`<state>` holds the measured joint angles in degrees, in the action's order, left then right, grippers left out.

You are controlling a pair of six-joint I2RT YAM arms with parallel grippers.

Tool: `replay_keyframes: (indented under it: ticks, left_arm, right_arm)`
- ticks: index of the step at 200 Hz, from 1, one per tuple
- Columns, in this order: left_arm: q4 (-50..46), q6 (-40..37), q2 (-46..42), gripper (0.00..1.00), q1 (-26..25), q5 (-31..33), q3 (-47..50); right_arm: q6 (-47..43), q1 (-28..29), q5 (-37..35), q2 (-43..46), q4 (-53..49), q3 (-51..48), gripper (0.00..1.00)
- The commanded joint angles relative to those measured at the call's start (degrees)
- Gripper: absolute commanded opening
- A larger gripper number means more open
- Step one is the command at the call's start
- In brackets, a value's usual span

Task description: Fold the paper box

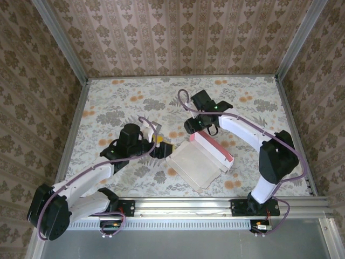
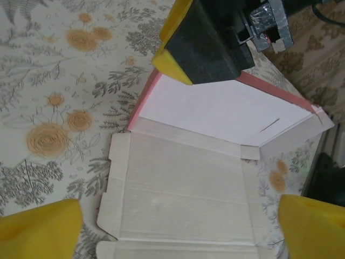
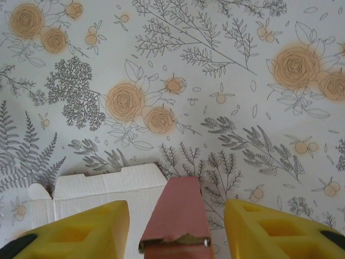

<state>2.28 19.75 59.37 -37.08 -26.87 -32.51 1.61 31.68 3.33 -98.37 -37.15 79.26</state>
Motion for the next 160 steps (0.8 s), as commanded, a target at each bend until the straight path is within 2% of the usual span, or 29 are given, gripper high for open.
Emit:
replay_keyframes:
  ticks: [1, 71, 114, 160]
  left_arm:
    - [-0.19, 0.1, -0.94, 1.0, 0.51, -1.0, -0.21]
    - [-1.01, 0.83, -2.46, 1.0, 2.45, -0.59, 1.49]
    - [-1.53, 1.21, -3.97, 1.0, 2.67, 0.72, 2.17]
    - [-2.38, 2.33, -5.2, 1.0, 2.72, 1.2, 3.72]
  right_arm:
    - [-1.6, 0.79, -2.24, -1.88, -1.79, 2.51, 0.48]
    - [-3.77, 3.08, -3.26, -5.55, -2.03, 6.73, 0.32]
    - [-8.86, 4.68, 0.47, -9.75, -0.68, 13.37, 0.31]
    - [-12.45, 6.78, 1.95, -20.24, -5.29, 27.69, 0.33]
